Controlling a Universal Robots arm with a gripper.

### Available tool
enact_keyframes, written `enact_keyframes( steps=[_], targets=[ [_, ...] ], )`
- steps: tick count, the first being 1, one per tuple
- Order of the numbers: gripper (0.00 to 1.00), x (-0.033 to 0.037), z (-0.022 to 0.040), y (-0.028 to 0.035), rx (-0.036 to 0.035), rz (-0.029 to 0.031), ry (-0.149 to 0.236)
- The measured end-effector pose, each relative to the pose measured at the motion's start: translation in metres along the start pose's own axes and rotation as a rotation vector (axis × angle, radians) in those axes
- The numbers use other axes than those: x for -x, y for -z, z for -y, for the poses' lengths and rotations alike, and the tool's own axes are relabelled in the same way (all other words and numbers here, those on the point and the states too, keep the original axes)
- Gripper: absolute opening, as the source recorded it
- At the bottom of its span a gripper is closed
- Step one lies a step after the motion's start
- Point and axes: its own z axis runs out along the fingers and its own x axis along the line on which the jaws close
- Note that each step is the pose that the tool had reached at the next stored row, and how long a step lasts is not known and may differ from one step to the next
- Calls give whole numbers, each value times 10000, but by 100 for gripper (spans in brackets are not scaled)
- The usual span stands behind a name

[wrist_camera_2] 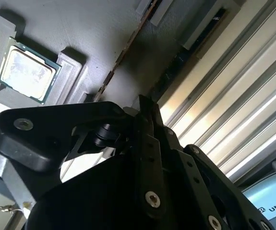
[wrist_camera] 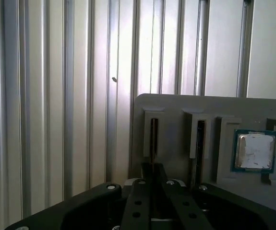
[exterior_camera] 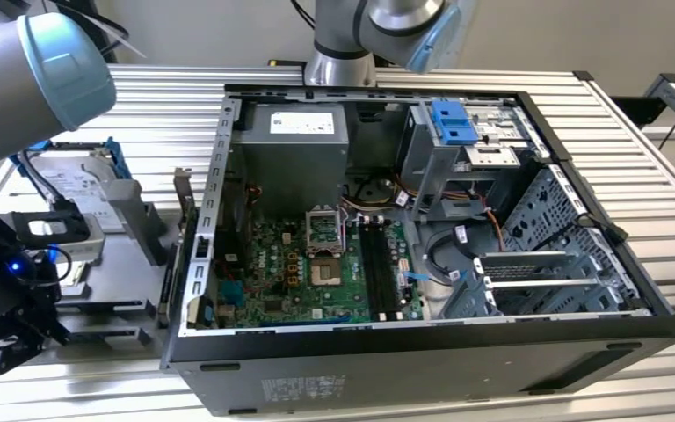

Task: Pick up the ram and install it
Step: 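Pick up the ram and move it above insertion slot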

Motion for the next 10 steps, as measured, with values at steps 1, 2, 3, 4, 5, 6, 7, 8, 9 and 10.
enact_keyframes(
  steps=[1,2,3,4,5,6,7,8,9,10],
  targets=[
    [0,0,0,0,0,0,0],
    [0,0,0,0,1,0,0],
    [0,0,0,0,1,0,0],
    [0,0,0,1,2,0,1],
    [0,0,0,23,0,1,1],
    [0,0,-1,72,2,1,0],
    [0,0,-2,117,2,0,0],
    [0,0,-2,164,3,-1,0],
    [0,0,-3,210,2,-1,0],
    [0,1,-3,254,3,-1,0]
  ],
)
